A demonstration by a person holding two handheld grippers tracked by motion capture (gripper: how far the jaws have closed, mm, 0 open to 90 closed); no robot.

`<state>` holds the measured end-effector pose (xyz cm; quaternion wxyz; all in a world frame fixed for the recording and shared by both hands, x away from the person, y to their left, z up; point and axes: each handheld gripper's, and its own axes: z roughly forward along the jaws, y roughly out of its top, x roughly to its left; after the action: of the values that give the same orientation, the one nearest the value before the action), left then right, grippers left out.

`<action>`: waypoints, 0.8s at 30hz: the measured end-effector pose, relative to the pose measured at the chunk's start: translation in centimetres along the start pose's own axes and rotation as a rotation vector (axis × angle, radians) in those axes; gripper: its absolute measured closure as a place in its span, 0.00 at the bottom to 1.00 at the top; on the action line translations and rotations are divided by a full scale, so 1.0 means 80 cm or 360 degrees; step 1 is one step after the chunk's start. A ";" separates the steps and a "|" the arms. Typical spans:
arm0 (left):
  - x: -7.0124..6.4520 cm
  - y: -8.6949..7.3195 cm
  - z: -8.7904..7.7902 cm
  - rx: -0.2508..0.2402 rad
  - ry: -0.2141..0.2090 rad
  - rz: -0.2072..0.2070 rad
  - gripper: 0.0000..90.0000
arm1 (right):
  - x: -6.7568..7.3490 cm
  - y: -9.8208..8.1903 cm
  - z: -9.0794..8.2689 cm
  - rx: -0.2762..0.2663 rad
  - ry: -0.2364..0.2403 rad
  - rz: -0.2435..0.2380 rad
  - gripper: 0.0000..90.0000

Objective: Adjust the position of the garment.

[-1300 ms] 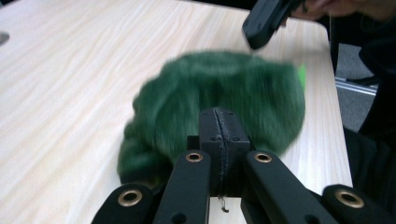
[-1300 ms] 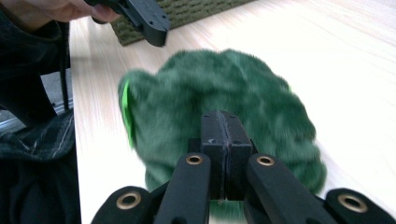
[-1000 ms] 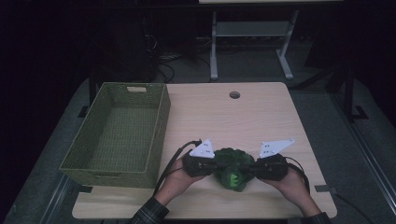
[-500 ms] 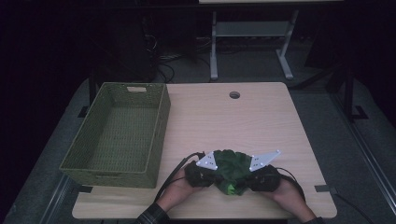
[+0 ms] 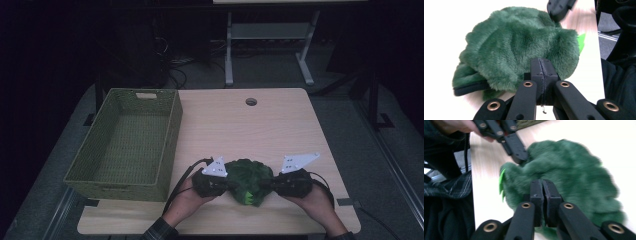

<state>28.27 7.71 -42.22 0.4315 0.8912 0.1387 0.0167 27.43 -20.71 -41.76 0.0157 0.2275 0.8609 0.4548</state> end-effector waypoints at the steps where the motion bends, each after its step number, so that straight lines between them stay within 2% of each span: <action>1: -0.002 0.000 -0.003 -0.0002 0.0004 -0.0018 0.99 | -0.004 0.001 -0.003 -0.0003 -0.0025 -0.0003 0.99; 6: -0.011 -0.007 -0.010 0.0019 0.0008 -0.0050 1.00 | -0.025 0.007 -0.013 -0.0020 -0.0110 0.0035 1.00; 13: -0.024 -0.018 -0.001 0.0050 -0.0010 -0.0080 1.00 | -0.063 0.019 -0.008 0.0001 -0.0223 0.0049 1.00; 19: -0.026 -0.020 0.017 0.0095 -0.0040 -0.0071 1.00 | -0.096 0.017 0.016 0.0055 -0.0224 0.0113 1.00; 24: -0.025 -0.020 0.030 0.0131 -0.0030 -0.0061 1.00 | -0.110 0.007 0.039 0.0136 -0.0207 0.0141 1.00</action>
<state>26.34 6.31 -44.77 0.3960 0.9055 0.1523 -0.0056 36.23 -21.58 -44.69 0.0417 0.2951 0.8658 0.4020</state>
